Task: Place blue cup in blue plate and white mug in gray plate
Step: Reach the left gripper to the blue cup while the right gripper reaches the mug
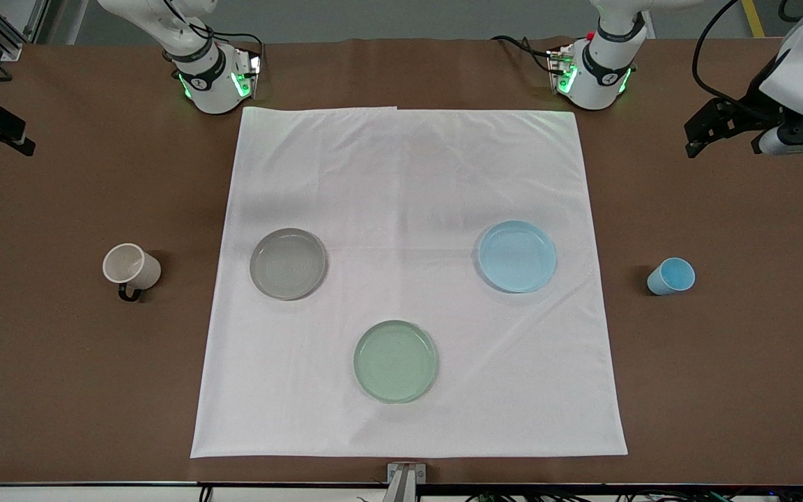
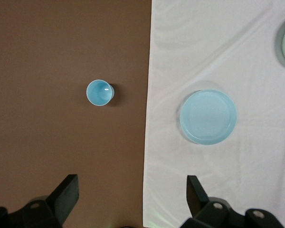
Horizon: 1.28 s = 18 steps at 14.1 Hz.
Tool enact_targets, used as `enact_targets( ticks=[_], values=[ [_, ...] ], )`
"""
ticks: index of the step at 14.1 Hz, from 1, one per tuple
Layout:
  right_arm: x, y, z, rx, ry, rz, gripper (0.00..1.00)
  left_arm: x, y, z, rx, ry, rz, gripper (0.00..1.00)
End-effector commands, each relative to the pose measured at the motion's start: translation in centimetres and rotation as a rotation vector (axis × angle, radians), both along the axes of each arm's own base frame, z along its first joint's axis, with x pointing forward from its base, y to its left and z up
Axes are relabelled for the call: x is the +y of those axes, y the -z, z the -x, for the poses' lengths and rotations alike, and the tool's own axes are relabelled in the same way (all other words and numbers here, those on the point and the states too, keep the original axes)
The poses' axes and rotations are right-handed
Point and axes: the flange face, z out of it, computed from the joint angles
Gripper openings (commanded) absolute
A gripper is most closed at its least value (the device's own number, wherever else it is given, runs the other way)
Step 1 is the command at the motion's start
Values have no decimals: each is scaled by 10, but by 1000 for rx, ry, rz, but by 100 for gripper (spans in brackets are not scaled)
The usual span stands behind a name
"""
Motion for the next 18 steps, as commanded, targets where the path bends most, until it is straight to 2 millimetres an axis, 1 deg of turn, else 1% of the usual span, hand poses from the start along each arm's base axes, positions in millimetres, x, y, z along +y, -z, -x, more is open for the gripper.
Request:
enact_targets(
  ticks=[1,2,3,4,5,6,7,9,11,12,13,14,15,17,18],
  values=[
    [1,-5,6,6,-16,-11,100,3,-5,-2,4,11,2,100],
    [3,-4,7,17,-3,-27,100,4,-6,-2,3,10,7,100],
    [4,-2,8,28,5,-35,100,10,-5,-4,5,2,9,100],
    [4,-2,8,28,4,-35,100,14,-1,-7,14,34,7,100],
    [4,-2,8,26,-1,-35,100,26,8,-16,31,78,8,100],
    [5,-3,8,23,-7,-35,100,45,22,-27,53,102,16,100],
    [5,-3,8,23,-10,-35,100,56,37,-37,65,113,17,100],
    [3,-4,7,19,-12,-26,100,82,70,-53,68,68,14,100],
    [2,-5,8,16,-9,-20,100,107,116,-61,51,23,6,100],
    [1,-5,6,16,-8,-19,100,113,137,-62,39,0,7,100],
    [-1,-7,5,12,-5,-17,100,115,160,-65,22,-6,7,100],
    [-1,1,-1,26,2,-17,100,117,182,-67,10,-11,8,100],
    [-2,3,-3,27,4,-15,100,129,200,-70,1,-28,7,100],
    [-10,12,-18,-10,14,-8,100,133,248,-75,-3,-32,11,100],
    [-20,18,-27,-35,35,-8,100,140,264,-74,-27,-41,11,100]
  ],
)
